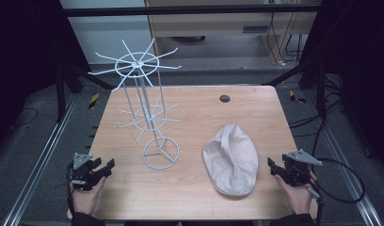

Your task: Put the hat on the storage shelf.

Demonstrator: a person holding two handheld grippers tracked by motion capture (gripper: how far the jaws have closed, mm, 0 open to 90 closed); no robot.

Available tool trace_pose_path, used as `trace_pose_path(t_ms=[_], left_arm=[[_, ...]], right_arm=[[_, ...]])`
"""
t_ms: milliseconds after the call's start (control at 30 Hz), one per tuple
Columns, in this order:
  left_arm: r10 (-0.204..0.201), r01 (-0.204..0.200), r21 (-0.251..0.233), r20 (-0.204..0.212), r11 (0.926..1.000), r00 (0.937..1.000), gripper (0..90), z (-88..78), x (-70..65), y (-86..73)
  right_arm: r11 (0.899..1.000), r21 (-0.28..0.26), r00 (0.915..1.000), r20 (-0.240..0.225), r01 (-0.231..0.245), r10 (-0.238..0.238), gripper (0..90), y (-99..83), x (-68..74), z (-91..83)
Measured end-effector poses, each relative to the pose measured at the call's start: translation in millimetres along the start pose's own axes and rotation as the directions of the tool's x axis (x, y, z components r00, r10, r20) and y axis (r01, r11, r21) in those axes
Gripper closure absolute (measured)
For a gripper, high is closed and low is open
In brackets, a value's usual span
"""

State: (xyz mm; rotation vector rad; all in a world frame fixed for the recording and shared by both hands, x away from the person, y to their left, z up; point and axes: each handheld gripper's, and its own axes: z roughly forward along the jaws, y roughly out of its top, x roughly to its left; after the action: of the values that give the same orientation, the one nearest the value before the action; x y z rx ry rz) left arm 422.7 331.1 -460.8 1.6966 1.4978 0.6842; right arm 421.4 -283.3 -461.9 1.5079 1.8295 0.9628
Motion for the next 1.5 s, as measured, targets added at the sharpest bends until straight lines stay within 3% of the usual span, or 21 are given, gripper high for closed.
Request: trace_pose_path(t_ms=[167,367,533,767,1267,1500], left_arm=[[-0.004,0.004,0.006,0.021,1.0,0.9998,44.4,0.3,-1.1,-0.9],[0.007,-0.007,-0.003,0.032,1.0,0.9995,40.1,0.4,-2.3,-1.2],[0.027,-0.027,0.028,0.023,0.9992,0.9994,37.4,4.4,-4.7,-1.8],[0.04,-0.04,0.023,0.01,0.9989,0.9992,36.1,3.7,-5.3,-1.5],[0.038,-0.038,0.022,0.001,0.999,0.9993,35.1,5.5,-4.3,-0.2],[0.034,-0.034,0.026,-0.005,0.9991,0.9994,35.1,5.7,-3.8,-0.6]], right_arm=[[1.0,0.008,0.9997,-0.015,-0.02,0.02,47.0,0.7,-2.2,-6.1],[0.999,0.027,0.9996,-0.012,-0.027,0.027,42.7,5.2,3.0,-10.3],[0.999,0.027,0.9993,-0.026,-0.026,0.026,40.7,11.1,8.1,-14.6],[1.0,0.02,0.9983,-0.058,0.0,0.002,41.3,18.2,15.5,-19.1],[0.999,0.009,0.9888,-0.144,0.039,-0.037,42.5,33.9,47.1,-30.2],[0.999,0.014,0.9898,-0.137,0.041,-0.039,44.8,39.7,56.9,-35.5]])
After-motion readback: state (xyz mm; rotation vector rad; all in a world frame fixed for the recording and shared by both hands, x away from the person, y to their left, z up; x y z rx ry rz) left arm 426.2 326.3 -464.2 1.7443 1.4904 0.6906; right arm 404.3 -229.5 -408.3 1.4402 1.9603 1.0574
